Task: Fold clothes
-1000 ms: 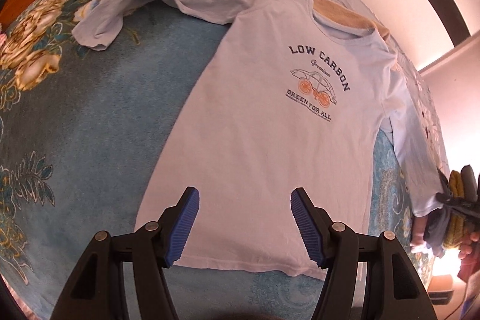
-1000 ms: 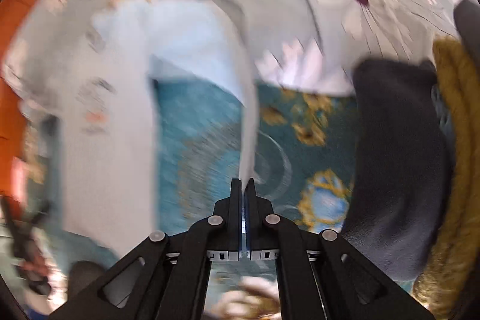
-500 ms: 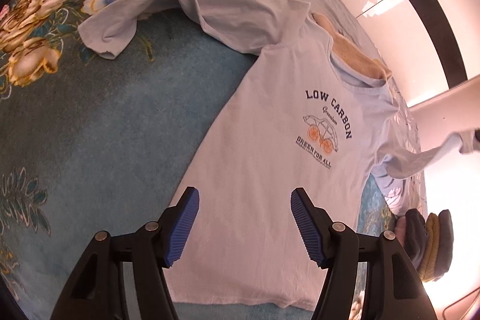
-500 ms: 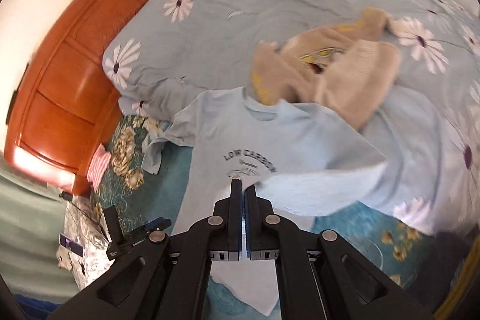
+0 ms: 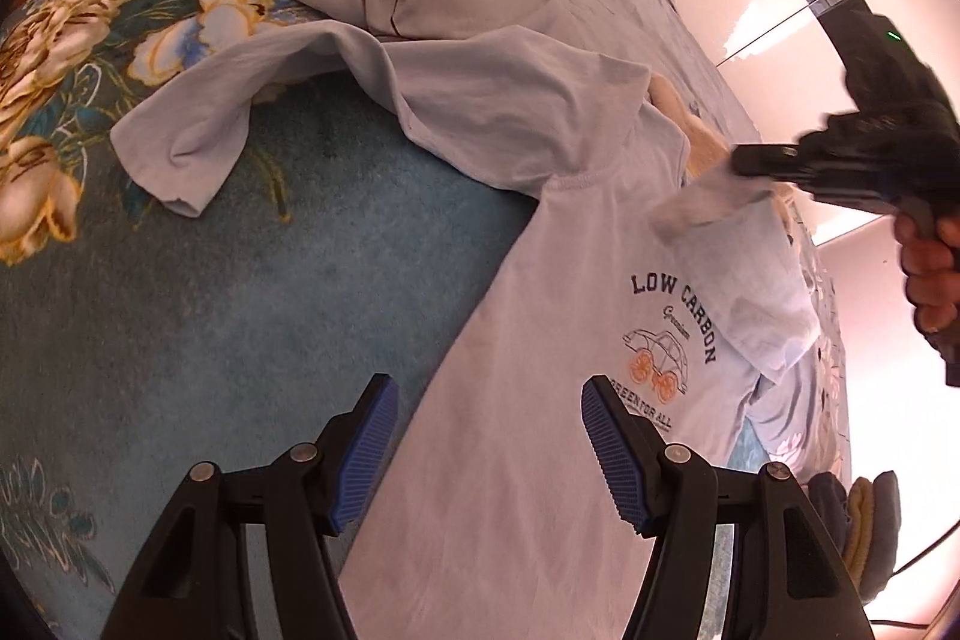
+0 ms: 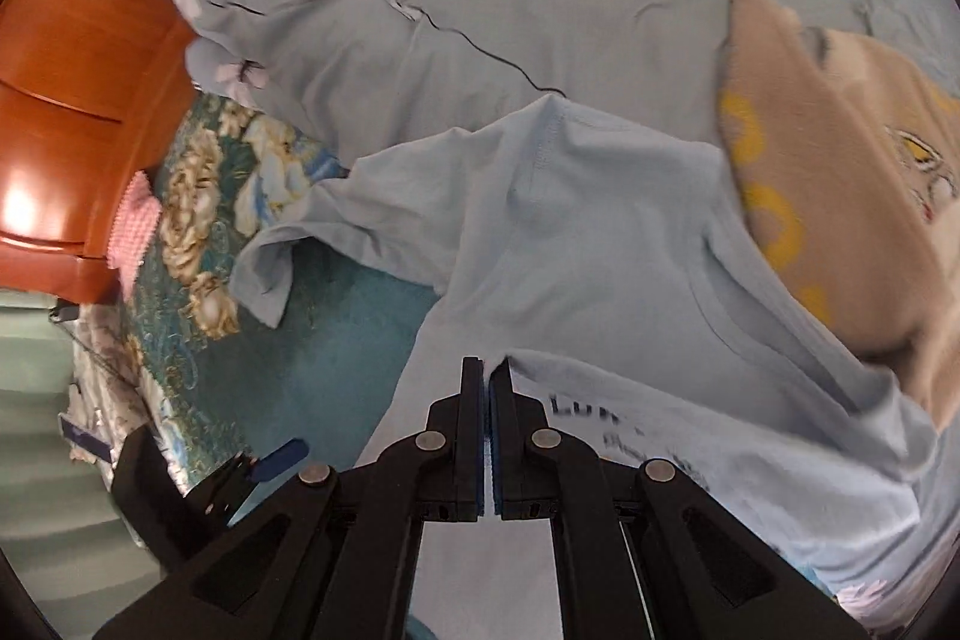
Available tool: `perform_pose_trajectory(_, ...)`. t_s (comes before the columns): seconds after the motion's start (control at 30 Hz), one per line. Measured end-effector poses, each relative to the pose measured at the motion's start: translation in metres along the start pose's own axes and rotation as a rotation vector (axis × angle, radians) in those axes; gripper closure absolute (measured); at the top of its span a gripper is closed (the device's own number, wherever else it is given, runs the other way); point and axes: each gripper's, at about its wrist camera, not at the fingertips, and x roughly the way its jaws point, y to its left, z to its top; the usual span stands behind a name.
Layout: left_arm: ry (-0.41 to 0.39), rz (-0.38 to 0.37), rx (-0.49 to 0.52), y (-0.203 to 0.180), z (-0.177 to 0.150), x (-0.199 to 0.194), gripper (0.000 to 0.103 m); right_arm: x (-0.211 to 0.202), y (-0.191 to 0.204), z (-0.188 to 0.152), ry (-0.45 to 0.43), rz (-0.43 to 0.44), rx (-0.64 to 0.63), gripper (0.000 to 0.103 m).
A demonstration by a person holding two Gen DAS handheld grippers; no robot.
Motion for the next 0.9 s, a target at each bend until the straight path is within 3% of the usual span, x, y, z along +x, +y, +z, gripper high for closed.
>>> perform_pose_trajectory(0.13,0.005,0.020,0.018,0.001,0.009,0.011,0.035,0.033,-0.003,0.026,0.013,-0.041,0.040,0.100)
perform_pose_trajectory(0.27,0.000,0.025,0.042,-0.005,0.023,0.020,0.035,0.043,-0.014,0.037,-0.003,-0.018,0.066,0.097)
perform_pose_trajectory(0.3,-0.005,0.025,0.052,-0.009,0.028,0.022,0.035,0.042,-0.017,0.037,-0.010,-0.002,0.073,0.086)
perform_pose_trajectory(0.33,-0.009,0.025,0.063,-0.013,0.033,0.024,0.035,0.038,-0.019,0.037,-0.026,0.020,0.074,0.066)
perform_pose_trajectory(0.37,-0.014,0.020,0.074,-0.017,0.038,0.027,0.035,0.034,-0.020,0.036,-0.041,0.048,0.064,0.059)
perform_pose_trajectory(0.5,-0.034,-0.003,0.145,-0.046,0.060,0.041,0.035,0.009,-0.023,0.030,-0.112,0.093,0.027,0.056)
perform_pose_trajectory(0.67,-0.047,-0.013,0.262,-0.080,0.079,0.064,0.035,-0.043,-0.053,-0.009,-0.270,0.153,0.065,0.056)
perform_pose_trajectory(0.73,-0.048,0.007,0.297,-0.087,0.084,0.072,0.035,-0.063,-0.073,-0.039,-0.339,0.154,0.095,0.056)
perform_pose_trajectory(0.83,-0.063,0.010,0.333,-0.092,0.088,0.080,0.037,-0.094,-0.120,-0.096,-0.459,0.071,0.180,0.056)
perform_pose_trajectory(0.87,-0.065,0.011,0.342,-0.093,0.088,0.082,0.041,-0.103,-0.137,-0.117,-0.500,0.019,0.212,0.056)
perform_pose_trajectory(0.9,-0.067,0.013,0.351,-0.095,0.089,0.085,0.051,-0.108,-0.154,-0.135,-0.517,-0.016,0.250,0.056)
